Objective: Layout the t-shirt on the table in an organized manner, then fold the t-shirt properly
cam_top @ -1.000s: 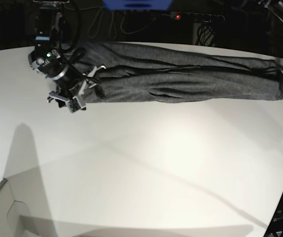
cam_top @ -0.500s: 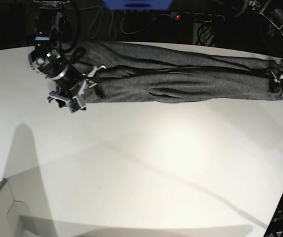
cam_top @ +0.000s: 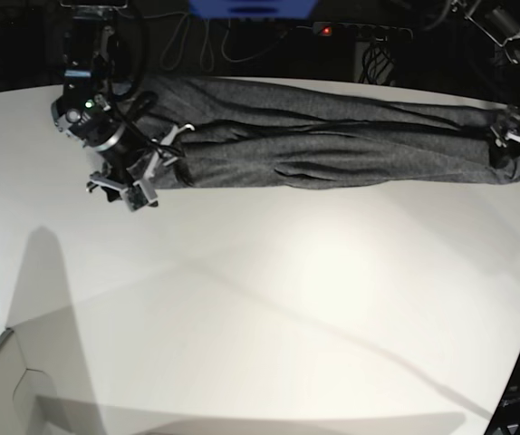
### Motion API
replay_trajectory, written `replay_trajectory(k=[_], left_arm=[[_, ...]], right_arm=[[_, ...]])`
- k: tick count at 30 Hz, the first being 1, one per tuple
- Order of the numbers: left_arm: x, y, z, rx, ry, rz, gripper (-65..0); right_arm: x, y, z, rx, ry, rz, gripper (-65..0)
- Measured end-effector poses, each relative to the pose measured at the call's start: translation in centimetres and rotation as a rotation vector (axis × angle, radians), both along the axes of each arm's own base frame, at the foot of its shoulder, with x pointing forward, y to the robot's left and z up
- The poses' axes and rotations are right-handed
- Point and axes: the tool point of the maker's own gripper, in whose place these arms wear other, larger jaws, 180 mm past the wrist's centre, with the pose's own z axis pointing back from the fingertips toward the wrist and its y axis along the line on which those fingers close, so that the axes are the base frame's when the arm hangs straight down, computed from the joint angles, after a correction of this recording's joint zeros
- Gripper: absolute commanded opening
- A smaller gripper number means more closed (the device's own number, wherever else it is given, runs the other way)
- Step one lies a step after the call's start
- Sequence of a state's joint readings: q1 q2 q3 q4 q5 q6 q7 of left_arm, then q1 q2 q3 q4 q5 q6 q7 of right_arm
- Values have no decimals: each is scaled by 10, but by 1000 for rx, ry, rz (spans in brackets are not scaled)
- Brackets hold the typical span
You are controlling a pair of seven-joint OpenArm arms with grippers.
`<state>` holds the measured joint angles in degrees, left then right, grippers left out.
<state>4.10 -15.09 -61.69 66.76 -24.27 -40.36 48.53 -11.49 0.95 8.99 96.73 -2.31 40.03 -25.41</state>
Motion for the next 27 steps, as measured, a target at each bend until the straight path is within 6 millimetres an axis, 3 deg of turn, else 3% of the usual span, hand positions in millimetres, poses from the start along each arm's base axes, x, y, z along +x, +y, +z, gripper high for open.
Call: replay_trajectory(k=[6, 8, 18, 24, 27], left_arm=[[2, -9, -4, 21, 22, -63, -149], [3, -11, -5, 22, 19, -71, -181], [6, -25, -10, -15, 12, -93, -644], [9, -28, -8, 2, 25, -126, -649], [7, -24, -2, 35, 54, -142, -650]], right_arm=[[0, 1, 0, 0, 0, 3, -242], [0, 1, 0, 2, -3, 3, -242], [0, 0, 0, 1, -2, 1, -242], [2, 0, 2, -2, -5, 1, -240], [7, 0, 15, -10, -45, 3, -240]])
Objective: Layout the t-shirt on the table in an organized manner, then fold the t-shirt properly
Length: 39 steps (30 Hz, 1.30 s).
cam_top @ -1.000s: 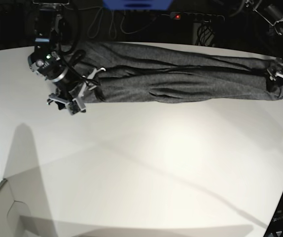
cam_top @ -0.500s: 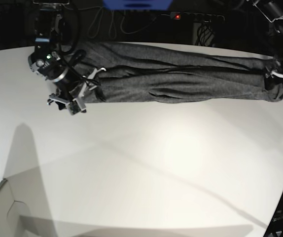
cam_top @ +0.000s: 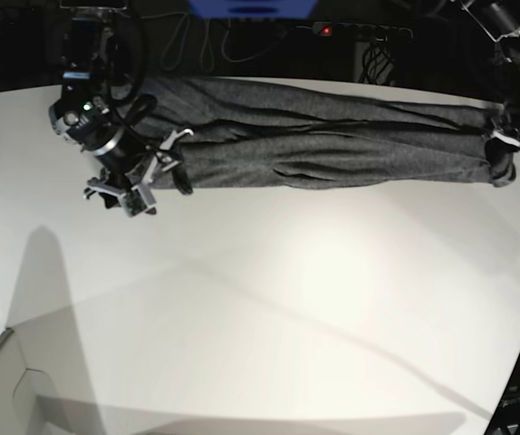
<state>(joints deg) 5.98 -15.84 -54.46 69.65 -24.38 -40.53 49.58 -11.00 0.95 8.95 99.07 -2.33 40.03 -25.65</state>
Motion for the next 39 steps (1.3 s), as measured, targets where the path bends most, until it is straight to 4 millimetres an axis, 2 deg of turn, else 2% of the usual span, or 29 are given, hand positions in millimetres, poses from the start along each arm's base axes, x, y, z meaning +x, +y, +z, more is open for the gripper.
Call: replay_trajectory(k=[4, 8, 11, 17, 21, 25, 29, 35, 39], left_arm=[[9, 7, 8, 51, 35, -24, -650], [24, 16, 27, 100, 15, -31, -650], [41, 19, 46, 131, -42, -34, -650], [63, 22, 67, 157, -96, -40, -650], [73, 22, 76, 152, -135, -39, -650], [69, 23, 74, 157, -117, -39, -650], [69, 23, 74, 156, -119, -40, -650], [69, 23, 74, 157, -120, -38, -650], [69, 25, 75, 160, -119, -37, -650]], right_arm=[[2, 0, 12, -5, -35, 2, -240], [-5, 1, 8, -3, -20, 1, -242], [-11, 0, -5, -2, 21, -1, -244], [-38, 0, -35, 3, 124, -3, -250], [-46, 2, -38, 10, 137, -3, -356], [-50, 5, -40, 20, 147, -6, -531], [-61, 6, -45, 20, 171, -6, -650], [-61, 9, -59, 66, 196, -14, -650], [-48, 11, -62, 102, 184, -21, -650]])
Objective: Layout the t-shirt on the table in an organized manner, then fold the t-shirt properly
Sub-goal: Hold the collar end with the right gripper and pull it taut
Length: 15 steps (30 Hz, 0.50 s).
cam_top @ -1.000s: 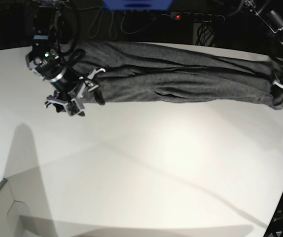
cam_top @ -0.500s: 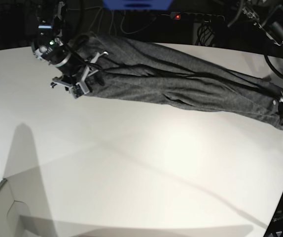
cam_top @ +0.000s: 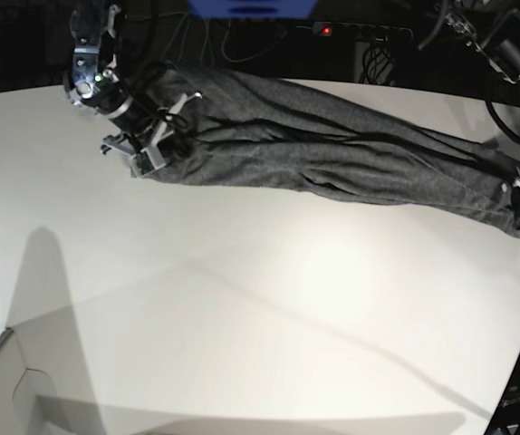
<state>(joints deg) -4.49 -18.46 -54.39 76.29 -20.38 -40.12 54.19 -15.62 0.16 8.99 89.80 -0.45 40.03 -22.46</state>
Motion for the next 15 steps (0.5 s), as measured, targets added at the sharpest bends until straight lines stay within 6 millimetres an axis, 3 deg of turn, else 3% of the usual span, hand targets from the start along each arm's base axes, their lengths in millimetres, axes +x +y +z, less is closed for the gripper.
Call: replay_trajectory(k=[7, 15], left_arm=[[1, 2, 2, 5, -8, 4, -650], [23, -1, 21, -8, -80, 3, -650]], right_arm=[[36, -3, -6, 63, -28, -8, -650], [73, -19, -6, 50, -37, -3, -650]])
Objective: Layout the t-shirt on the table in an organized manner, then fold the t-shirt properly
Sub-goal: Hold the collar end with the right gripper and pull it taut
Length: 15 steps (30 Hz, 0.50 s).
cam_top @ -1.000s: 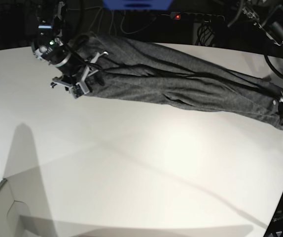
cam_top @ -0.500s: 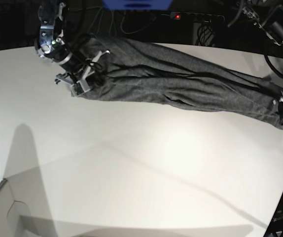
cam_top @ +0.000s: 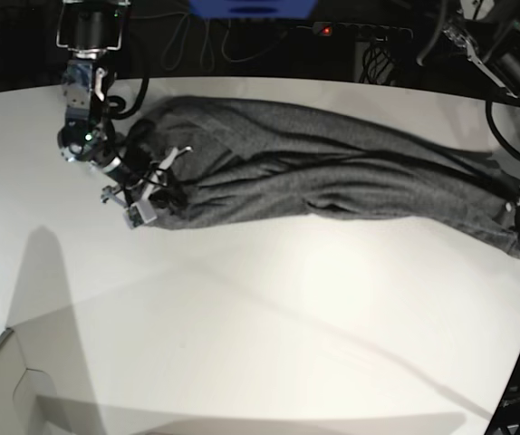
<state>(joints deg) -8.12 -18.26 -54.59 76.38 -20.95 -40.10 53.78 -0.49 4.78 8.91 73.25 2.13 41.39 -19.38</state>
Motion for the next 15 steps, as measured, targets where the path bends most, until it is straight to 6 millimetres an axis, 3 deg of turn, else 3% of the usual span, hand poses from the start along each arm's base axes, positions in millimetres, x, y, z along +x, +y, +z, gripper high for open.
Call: replay_trajectory(k=[3, 7, 12, 15], left_arm=[[2, 0, 0, 5, 20, 0, -650], [18, -1, 17, -3, -56, -4, -650], [10, -1, 7, 4, -6, -5, -650], [12, -3, 17, 29, -29, -11, -650]], right_arm=[[17, -9, 1, -20, 5, 2, -650], [26, -15, 3, -50, 6, 1, -650], [13, -27, 10, -138, -7, 9, -650], [0, -28, 16, -188, -11, 21, -650]])
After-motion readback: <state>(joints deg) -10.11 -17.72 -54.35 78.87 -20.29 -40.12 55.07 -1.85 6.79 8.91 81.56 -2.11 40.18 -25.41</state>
